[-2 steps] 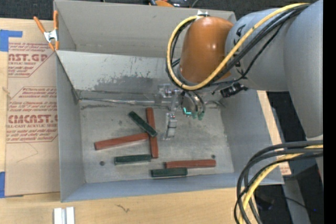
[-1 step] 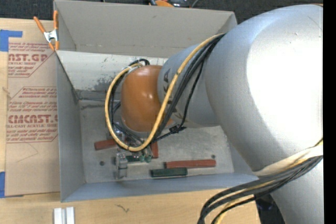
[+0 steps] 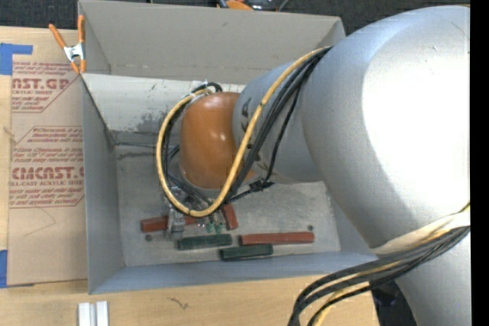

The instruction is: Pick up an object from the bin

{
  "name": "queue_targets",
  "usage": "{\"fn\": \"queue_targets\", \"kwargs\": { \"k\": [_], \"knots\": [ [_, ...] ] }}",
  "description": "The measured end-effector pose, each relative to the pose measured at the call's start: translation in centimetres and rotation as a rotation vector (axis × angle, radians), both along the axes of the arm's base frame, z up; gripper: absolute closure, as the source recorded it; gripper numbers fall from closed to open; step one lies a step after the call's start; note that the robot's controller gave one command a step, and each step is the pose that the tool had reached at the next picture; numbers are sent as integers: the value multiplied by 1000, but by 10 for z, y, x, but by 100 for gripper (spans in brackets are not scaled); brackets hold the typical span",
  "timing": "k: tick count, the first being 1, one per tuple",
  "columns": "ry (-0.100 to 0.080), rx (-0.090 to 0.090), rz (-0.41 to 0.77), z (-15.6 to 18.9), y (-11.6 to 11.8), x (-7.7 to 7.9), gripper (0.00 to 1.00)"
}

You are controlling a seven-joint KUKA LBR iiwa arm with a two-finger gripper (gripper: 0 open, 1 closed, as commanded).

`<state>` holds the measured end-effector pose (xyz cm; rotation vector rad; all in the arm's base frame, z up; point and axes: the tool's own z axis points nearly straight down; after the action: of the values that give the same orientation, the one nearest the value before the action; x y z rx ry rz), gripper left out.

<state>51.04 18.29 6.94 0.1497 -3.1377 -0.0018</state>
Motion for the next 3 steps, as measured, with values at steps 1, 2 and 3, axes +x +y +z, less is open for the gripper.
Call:
{"fn": "queue_targets", "kwargs": {
  "k": [1, 2, 3],
  "knots": [
    [-10, 1, 182, 162, -6, 3, 100],
    [-3, 0, 181, 158, -7, 2, 0],
    [3, -1, 373, -4, 24, 28, 0]
  ]
}}
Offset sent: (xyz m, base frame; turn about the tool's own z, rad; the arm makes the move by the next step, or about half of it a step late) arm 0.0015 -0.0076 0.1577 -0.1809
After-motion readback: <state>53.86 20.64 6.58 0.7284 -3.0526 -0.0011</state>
